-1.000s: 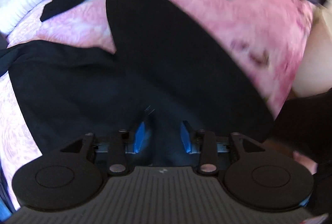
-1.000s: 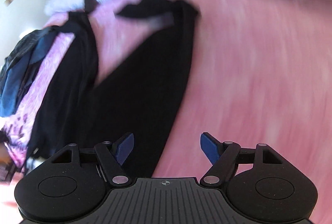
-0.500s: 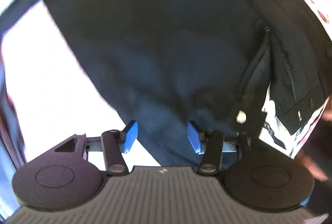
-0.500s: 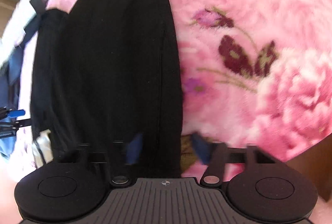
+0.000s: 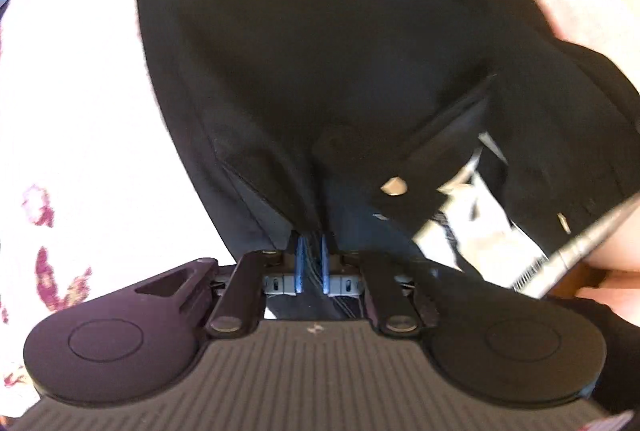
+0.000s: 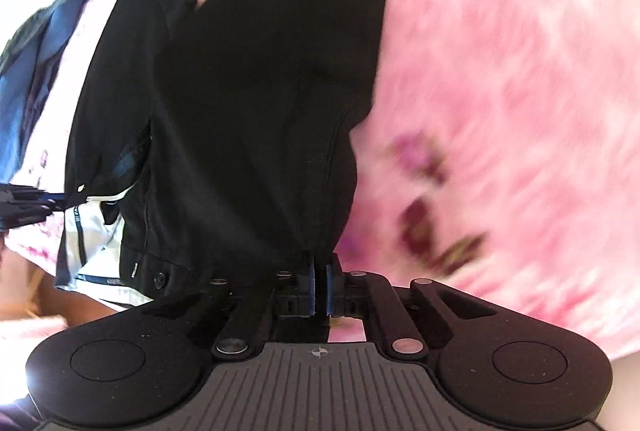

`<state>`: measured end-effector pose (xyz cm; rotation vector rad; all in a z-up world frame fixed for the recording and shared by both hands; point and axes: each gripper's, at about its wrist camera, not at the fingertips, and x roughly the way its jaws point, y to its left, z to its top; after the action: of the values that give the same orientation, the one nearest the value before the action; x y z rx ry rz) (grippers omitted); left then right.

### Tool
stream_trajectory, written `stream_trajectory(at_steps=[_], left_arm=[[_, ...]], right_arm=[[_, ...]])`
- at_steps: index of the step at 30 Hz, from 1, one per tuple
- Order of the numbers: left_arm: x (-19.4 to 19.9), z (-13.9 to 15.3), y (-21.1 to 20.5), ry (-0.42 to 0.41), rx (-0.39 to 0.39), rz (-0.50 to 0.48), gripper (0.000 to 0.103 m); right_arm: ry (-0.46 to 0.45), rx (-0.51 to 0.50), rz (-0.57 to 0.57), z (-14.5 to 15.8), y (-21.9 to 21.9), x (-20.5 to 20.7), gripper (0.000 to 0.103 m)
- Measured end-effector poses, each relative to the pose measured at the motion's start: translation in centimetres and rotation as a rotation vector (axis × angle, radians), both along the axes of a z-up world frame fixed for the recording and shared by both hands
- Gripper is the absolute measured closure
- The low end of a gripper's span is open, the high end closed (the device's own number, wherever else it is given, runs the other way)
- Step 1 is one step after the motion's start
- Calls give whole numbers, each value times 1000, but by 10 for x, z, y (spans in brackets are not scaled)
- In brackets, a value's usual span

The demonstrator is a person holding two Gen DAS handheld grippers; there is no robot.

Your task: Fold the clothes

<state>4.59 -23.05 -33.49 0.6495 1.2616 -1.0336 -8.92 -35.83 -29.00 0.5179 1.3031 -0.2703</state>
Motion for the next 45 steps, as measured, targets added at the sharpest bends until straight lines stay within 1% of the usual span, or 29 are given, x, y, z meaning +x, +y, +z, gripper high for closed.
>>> stream_trajectory(at_steps=[3,4,13,15,18,20,21,23,24,25,26,27,28,29,32,34,36,37,40,41,42,43,45], left_arm=[[-34,29,-18,31,-77,-69,100],[-50,37,-30,45,-98,-87,100],[-220,96,-174,184,-261,-221,100],[-261,102,-223,221,-288,-242,100],[-320,109,-304,253,-330,-273,100],[-346,110,-348,268,-345,-282,100],[-357,110,-369,277,-349,-286,101],[-367,112,-378,251,-352,-288,97],[-371,113,-380,234,-353,-288,93],[-365,112,-376,209,-335,-278,83],[-354,110,-370,181,-307,-263,79],[-343,108,-364,153,-280,-247,69],[-332,105,-358,124,-252,-231,67],[-321,103,-352,96,-224,-216,67],[-260,93,-331,-33,-107,-157,63],[-222,90,-317,-126,-40,-121,61],[-183,89,-292,-224,9,-101,56],[-166,87,-283,-277,29,-120,56],[-119,79,-261,-446,86,-220,56],[-102,74,-255,-494,102,-261,55],[-90,61,-252,-536,115,-301,50],[-68,52,-241,-577,124,-339,42],[-23,33,-224,-663,137,-439,37]], right_arm=[[0,-106,61,26,-45,3,100],[-1,-141,81,34,-60,3,100],[-2,-458,263,111,-196,11,100],[1,-513,310,124,-237,19,100],[11,-594,380,135,-309,34,100],[12,-633,404,140,-358,34,100],[13,-645,404,135,-377,36,99],[16,-664,404,125,-413,39,99],[23,-658,398,115,-425,38,97],[44,-651,382,104,-434,38,96],[65,-665,362,99,-440,26,96],[70,-698,350,94,-439,16,96],[71,-717,343,89,-435,9,96],[64,-706,346,83,-426,4,96],[44,-629,324,73,-394,-11,96],[24,-582,294,70,-361,-18,96],[19,-538,267,65,-324,-20,96],[17,-509,255,62,-306,-21,96],[13,-375,226,57,-246,-20,96],[13,-349,218,55,-226,-18,96],[16,-364,214,54,-207,-13,96],[19,-379,210,52,-187,-9,96],[36,-431,208,49,-150,6,96]])
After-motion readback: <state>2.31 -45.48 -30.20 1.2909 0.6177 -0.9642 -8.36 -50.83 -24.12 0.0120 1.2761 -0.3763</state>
